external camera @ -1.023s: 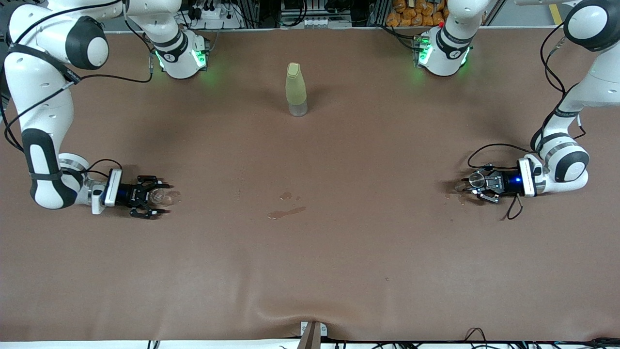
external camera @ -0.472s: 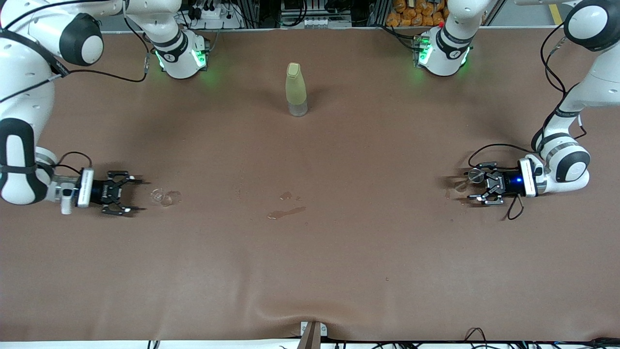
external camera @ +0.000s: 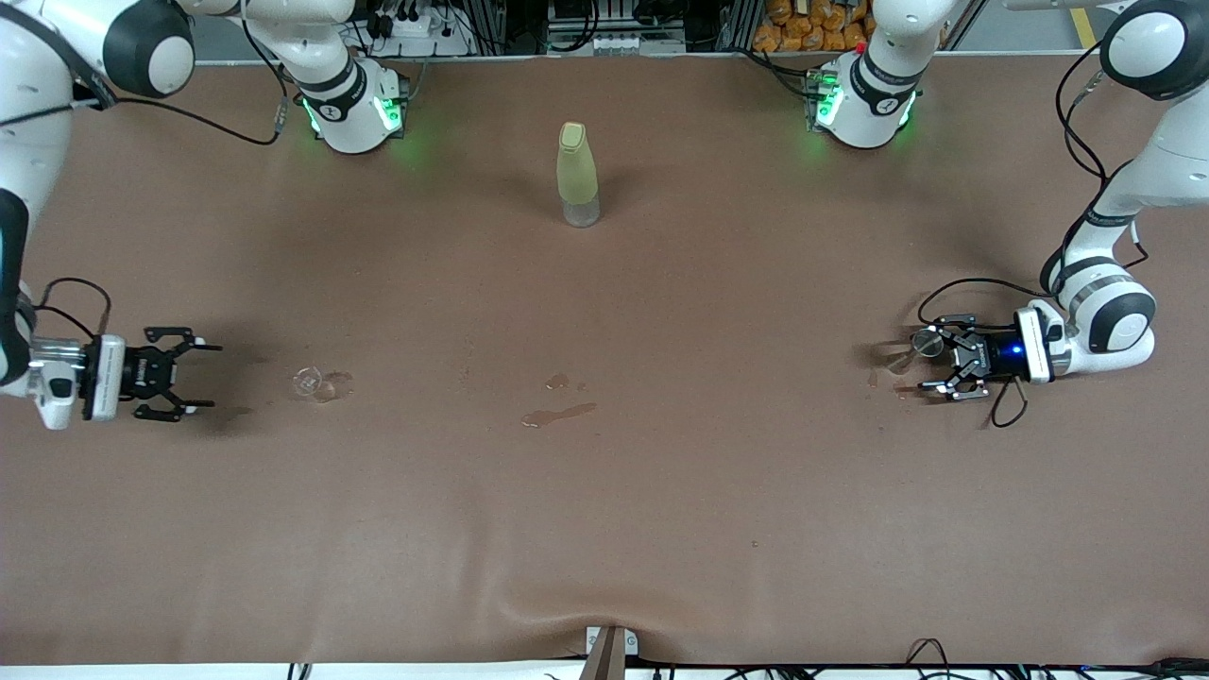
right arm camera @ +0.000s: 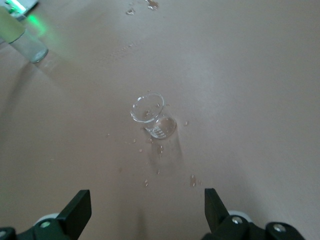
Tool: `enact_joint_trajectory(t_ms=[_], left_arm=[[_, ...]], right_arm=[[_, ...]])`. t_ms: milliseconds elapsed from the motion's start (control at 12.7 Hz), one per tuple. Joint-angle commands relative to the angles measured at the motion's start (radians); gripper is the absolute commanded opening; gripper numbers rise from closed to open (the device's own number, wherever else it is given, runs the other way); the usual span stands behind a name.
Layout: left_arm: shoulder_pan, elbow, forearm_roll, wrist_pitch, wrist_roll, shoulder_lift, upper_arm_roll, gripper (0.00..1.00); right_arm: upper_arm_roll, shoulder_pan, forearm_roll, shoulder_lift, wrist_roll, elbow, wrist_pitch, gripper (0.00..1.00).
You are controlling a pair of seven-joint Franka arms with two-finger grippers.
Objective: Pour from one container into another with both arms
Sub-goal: 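Set the jigger down and open the left gripper while the right gripper retracts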
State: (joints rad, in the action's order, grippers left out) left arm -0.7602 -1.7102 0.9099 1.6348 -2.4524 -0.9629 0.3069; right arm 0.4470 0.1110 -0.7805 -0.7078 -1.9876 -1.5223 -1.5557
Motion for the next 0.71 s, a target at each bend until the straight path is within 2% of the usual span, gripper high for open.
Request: enact_joint_trajectory(t_ms=[0,236,630], left_arm=[[-0.005,0.056,-0.093,-0.039,0.074,0.027,-0.008,0.90],[-0.013,0.118,-0.196,-0.062,0.180,0.068,-0.008,0.90],[-0.018,0.193,-0.445,-0.062,0.430,0.212,0.006,0.92]], right_arm=[[0.021,-0.045,0.154,0.146,0.239,-0.021,0.002,1.00],[0.022,-0.091,0.305,0.284,0.545,-0.021,0.011,1.00],[0.024,-0.178,0.444,0.494,1.097,-0.019,0.092,1.00]])
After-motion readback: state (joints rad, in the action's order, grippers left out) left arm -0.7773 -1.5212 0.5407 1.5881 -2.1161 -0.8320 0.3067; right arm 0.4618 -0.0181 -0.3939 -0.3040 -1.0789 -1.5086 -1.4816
